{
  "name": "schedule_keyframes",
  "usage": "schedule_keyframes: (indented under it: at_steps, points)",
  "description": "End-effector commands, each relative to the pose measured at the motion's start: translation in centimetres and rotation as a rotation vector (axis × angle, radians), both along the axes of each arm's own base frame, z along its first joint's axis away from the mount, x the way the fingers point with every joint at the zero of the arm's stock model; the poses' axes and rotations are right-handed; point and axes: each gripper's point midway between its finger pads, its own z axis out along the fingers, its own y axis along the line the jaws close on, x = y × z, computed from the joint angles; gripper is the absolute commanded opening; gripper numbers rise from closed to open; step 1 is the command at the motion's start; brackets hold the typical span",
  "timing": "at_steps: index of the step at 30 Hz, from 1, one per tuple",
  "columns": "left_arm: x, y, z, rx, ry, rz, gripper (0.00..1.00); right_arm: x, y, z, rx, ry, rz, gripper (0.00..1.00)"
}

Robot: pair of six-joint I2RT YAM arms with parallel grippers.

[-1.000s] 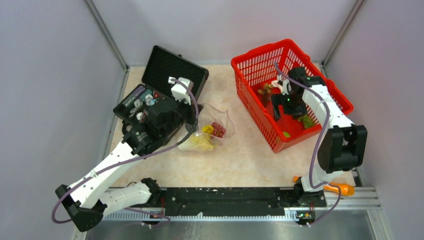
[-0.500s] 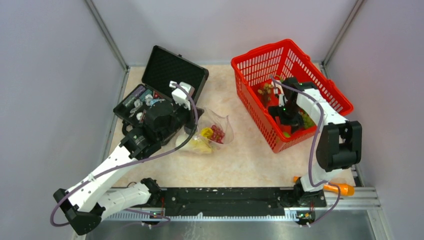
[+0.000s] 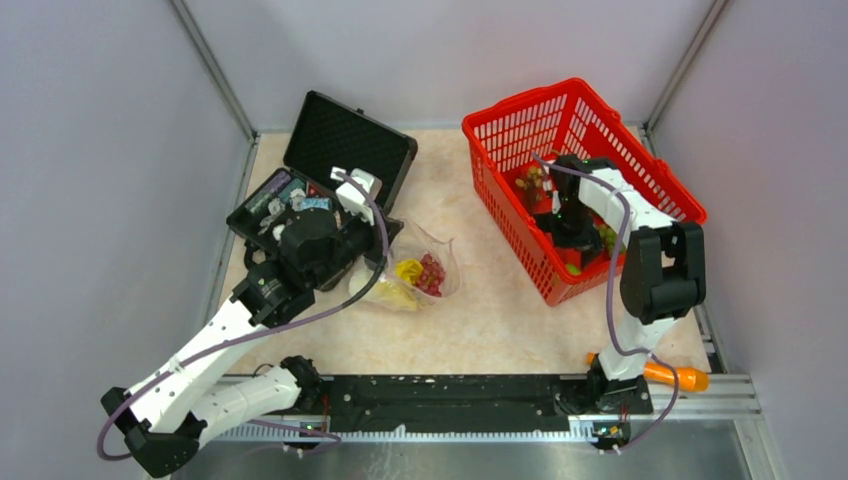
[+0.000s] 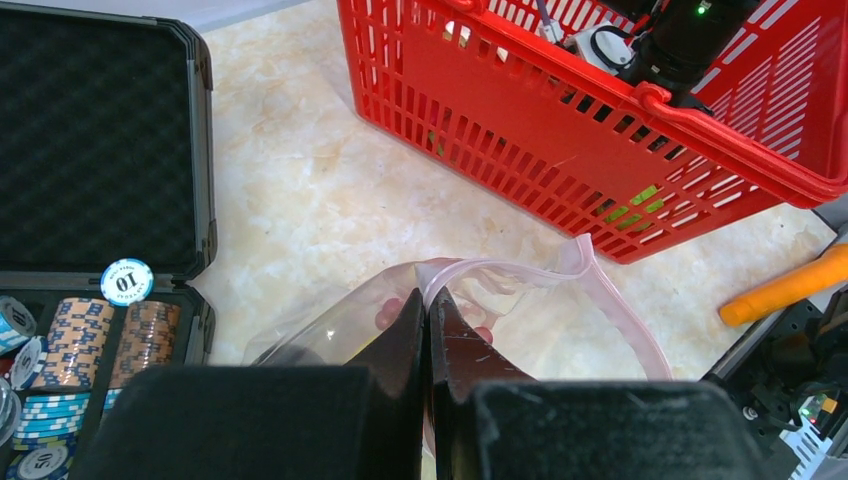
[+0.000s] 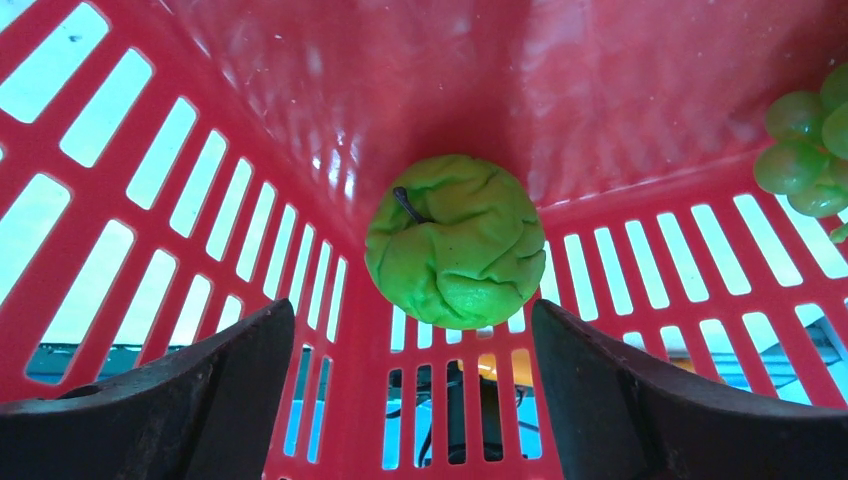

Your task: Place the food in the zip-top bag and seal the zipper

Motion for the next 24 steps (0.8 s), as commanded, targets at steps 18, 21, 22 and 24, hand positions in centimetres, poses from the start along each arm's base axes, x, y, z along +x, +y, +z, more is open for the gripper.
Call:
schedule_keyframes:
  at_steps: [18,21,22,24]
  points:
    - [-0.4,-1.0,2.2,-0.076,-0.046,-0.051,0.0,-3.8,-0.7,-1.7,-0.097,0.082,-0.126,0.69]
    - [-0.5,-0.9,2.3,-0.08,-0.049,-0.052,0.0,-3.2,-1.1,-1.9,-0.112,0.06,-0.135,0.68]
    - [-0.4,-0.8,2.2,-0.078,-0.048,-0.049,0.0,-2.9,-1.4,-2.0,-0.133,0.049,-0.14,0.67]
    - [-0.4,-0.6,2.3,-0.077,-0.053,-0.039,0.0,-1.8,-1.5,-2.1,-0.138,0.003,-0.148,0.62]
